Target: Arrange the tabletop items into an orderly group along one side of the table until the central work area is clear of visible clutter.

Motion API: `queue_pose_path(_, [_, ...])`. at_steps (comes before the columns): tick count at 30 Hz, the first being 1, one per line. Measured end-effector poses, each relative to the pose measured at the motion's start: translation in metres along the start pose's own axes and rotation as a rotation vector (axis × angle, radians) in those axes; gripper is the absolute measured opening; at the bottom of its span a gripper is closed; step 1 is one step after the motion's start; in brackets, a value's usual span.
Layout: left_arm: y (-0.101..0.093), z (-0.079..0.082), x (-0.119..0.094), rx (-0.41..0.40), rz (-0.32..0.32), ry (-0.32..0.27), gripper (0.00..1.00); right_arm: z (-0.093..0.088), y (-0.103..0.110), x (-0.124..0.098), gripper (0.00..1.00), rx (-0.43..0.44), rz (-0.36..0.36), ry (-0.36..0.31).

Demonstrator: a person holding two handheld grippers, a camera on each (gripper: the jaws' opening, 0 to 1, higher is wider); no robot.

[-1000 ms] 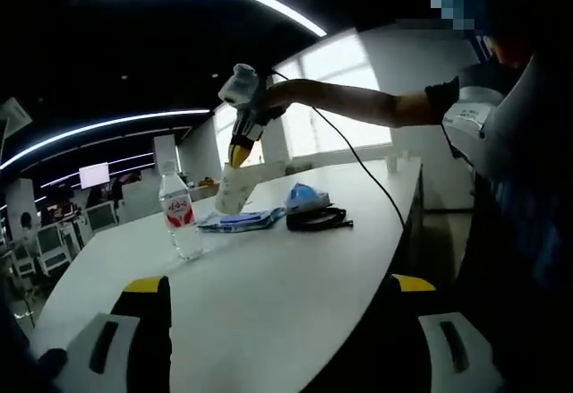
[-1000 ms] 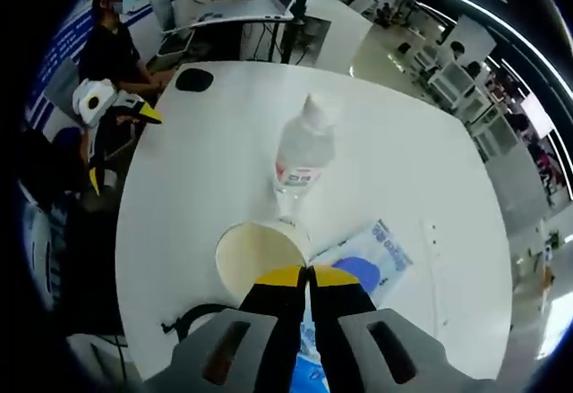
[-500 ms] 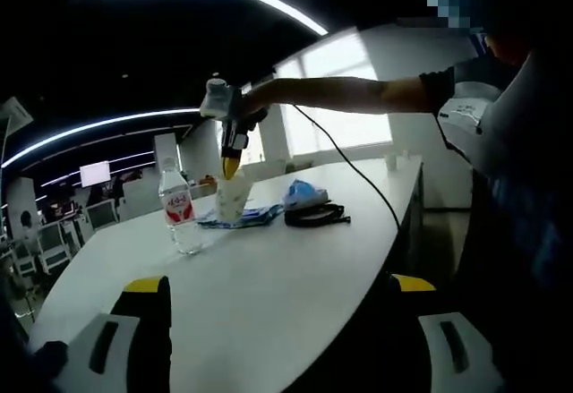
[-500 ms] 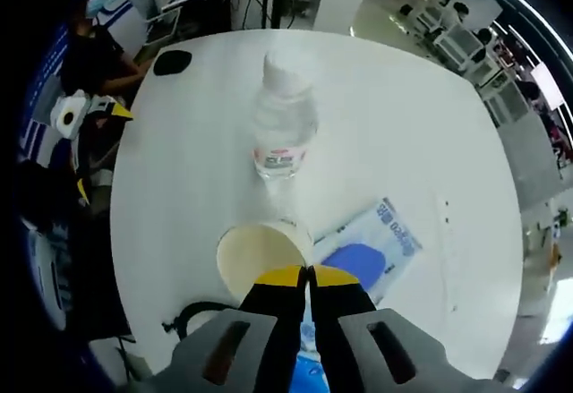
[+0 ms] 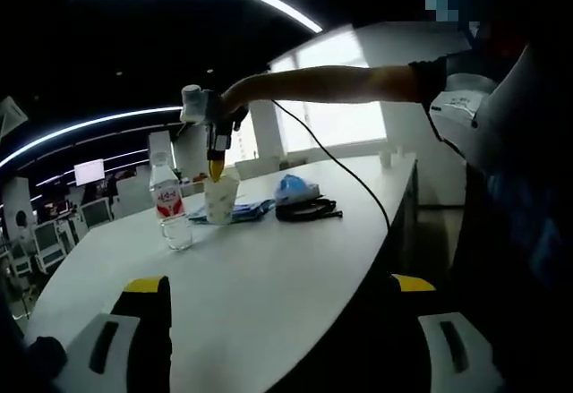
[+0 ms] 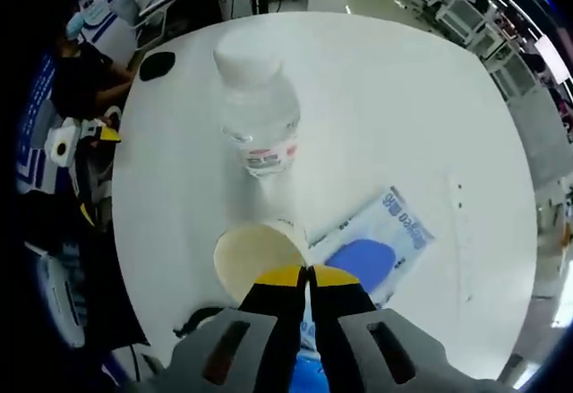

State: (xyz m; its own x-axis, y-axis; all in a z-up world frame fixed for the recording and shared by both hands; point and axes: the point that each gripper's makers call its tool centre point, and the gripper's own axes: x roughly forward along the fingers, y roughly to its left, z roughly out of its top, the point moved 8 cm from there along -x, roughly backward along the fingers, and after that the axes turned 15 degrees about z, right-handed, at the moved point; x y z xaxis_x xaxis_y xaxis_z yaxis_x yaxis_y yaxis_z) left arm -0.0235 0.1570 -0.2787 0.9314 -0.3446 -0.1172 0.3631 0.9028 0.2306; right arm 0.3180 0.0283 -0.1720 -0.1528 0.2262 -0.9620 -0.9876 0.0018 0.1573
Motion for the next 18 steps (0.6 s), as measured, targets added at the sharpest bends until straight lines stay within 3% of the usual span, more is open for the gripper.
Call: queue_pose_path(18, [0.004,-0.006,-0.003,-0.011,0.005,0.01,1.0,0.01,-0.006,0.013,0.0,0.028,0.017,-0.004])
